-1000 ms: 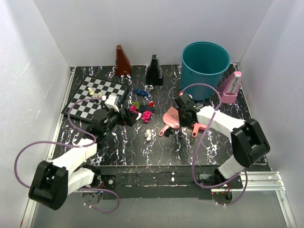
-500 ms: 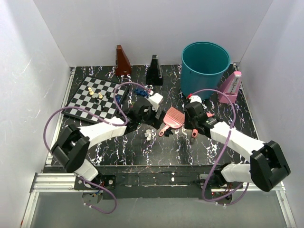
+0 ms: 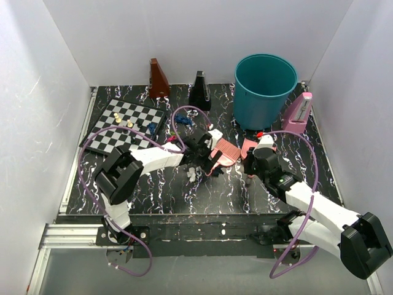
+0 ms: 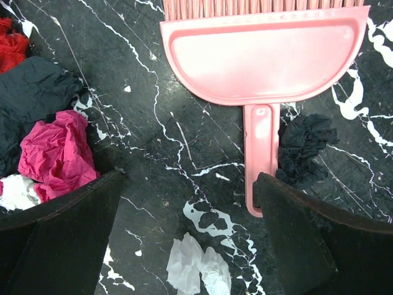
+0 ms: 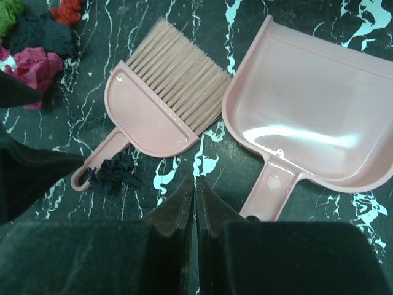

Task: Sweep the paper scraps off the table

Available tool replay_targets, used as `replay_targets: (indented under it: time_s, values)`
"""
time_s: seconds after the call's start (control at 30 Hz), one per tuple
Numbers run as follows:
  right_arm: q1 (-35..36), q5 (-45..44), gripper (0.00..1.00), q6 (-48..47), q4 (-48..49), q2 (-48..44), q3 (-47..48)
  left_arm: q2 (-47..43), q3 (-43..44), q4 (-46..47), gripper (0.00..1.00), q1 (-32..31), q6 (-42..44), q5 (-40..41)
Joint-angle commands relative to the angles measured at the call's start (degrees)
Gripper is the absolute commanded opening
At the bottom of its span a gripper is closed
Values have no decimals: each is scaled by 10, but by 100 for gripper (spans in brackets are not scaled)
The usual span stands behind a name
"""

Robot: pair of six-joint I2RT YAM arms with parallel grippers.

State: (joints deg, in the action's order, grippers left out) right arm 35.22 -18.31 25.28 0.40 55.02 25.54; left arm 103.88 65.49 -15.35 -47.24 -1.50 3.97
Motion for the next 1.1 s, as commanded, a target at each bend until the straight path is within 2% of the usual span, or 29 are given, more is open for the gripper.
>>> replay_targets:
  time_s: [0.0,0.13,0.5,0.57,0.7,0.83,0.9,1.03,1.07]
  values:
    - [-2,-7,11,-1,53,-6,-3,6,36,-29,93,-21,12,23]
    - [-2,-12,11,1,48,-3,1,30,54,-47,94,-48,12,65]
    - [-2,-16,11,1,47,0,2,55,68,-49,92,-70,6,66]
    - [-2,-18,11,1,47,0,1,59,68,-49,85,-70,4,56]
    - [-2,-18,11,3,46,-1,1,63,69,-50,61,-70,2,37]
    - [-1,-19,11,3,46,-2,1,62,70,-66,51,-58,-17,-8]
    - [-2,-16,11,2,46,-3,0,61,65,-74,42,-48,-25,-35]
    - [-2,-9,11,1,48,2,2,43,49,-81,0,-42,-30,-40]
    - [-2,-7,11,-1,49,2,4,34,46,-83,0,-42,-31,-36]
